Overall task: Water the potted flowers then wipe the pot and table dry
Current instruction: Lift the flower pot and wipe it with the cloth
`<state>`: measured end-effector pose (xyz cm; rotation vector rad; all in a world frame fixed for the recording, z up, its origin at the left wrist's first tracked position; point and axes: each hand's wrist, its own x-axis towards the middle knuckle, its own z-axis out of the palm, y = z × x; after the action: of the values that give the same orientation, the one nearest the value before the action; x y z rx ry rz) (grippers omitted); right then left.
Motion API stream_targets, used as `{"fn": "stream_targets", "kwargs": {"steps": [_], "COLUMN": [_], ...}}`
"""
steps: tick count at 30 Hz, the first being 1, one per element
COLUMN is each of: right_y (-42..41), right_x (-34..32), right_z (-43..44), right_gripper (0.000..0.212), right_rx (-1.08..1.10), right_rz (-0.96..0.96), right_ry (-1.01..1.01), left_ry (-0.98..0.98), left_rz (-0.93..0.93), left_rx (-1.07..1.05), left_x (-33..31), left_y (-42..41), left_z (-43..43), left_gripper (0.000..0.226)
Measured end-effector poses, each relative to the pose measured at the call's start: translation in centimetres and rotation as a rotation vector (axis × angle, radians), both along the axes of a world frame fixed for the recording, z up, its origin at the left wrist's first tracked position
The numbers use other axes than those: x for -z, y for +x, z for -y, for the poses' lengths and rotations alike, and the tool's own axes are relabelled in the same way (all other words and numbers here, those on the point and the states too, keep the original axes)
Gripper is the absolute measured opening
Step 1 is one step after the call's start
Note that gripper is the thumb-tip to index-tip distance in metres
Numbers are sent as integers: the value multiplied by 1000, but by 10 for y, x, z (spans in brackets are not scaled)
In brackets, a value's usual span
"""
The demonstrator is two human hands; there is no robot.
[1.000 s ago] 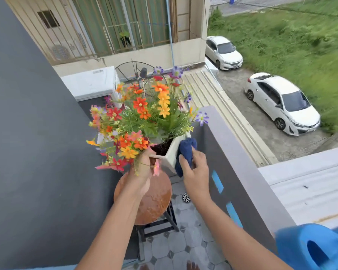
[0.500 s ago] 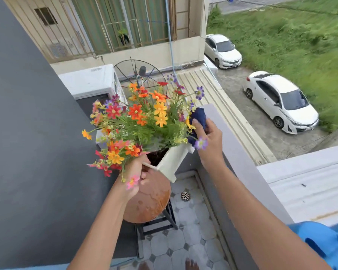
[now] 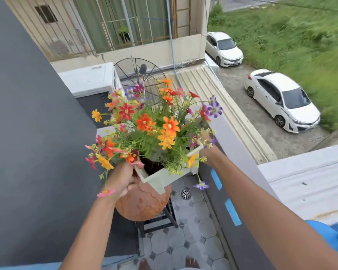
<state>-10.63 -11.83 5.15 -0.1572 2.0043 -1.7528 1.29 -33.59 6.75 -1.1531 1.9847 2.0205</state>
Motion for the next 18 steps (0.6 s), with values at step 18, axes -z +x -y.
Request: {"fn": "stream_targets", "kwargs": {"steps": [18], "right_y": [40], "right_x": [142], "right_z": [44], "right_gripper": [20], "right_rx": [-42], "right_rz": [106], "right_ry": [-13], "left_ry": [202], "left_rz": [-82], "left_rx": [-91], "left_x": [36], "left_y": [1], "left_z": [66], "left_gripper": [25]}}
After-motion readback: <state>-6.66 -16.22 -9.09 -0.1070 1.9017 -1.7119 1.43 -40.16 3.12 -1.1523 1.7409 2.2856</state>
